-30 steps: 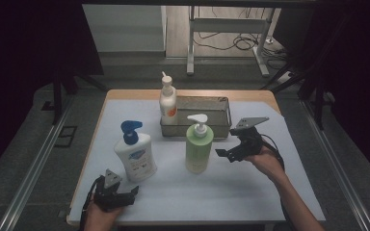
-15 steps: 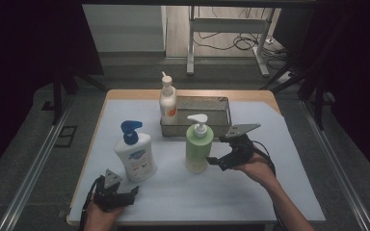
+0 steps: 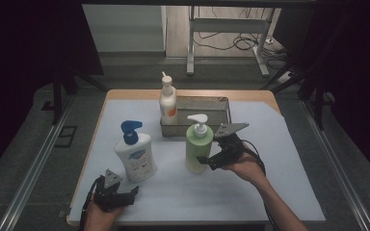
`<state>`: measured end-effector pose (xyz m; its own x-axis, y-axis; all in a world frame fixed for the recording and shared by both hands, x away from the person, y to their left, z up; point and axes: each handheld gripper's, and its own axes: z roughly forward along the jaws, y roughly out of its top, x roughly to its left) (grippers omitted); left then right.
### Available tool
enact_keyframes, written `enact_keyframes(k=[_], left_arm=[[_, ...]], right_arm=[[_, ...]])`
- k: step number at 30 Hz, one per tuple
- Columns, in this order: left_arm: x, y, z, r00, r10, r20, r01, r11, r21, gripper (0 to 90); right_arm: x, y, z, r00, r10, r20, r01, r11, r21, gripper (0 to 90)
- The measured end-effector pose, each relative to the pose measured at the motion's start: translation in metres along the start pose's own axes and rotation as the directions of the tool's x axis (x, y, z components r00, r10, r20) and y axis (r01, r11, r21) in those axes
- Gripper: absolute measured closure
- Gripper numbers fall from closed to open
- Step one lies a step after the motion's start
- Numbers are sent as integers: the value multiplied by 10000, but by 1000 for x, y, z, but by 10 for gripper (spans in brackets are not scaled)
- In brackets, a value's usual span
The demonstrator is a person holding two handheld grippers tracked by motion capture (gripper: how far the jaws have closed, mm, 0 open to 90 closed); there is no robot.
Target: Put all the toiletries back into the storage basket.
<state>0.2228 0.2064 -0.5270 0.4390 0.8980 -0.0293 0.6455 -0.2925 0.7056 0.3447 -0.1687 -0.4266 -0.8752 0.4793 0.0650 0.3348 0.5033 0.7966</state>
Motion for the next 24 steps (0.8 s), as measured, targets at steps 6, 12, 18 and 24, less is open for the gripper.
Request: enact_keyframes(k=[6,12,18,24], left_arm=[[0,0,0,10000,4,-2,-4,10000,0,126],[0,0,0,10000,7,-1,-7,10000,3,126],[0,0,0,10000,6,2,-6,10000,3,126],[0,0,0,10000,6,-2,-6,10000,4,126]], right_arm=[[4,6,9,9999,-158,46,158,9999,-34,21],[5,9,15,9999,-99,113,100,9999,-123,28],[5,10,20,9994,-172,300,177,9997,-183,91],[7,11,19,9979,-323,562,329,9994,-99,121]])
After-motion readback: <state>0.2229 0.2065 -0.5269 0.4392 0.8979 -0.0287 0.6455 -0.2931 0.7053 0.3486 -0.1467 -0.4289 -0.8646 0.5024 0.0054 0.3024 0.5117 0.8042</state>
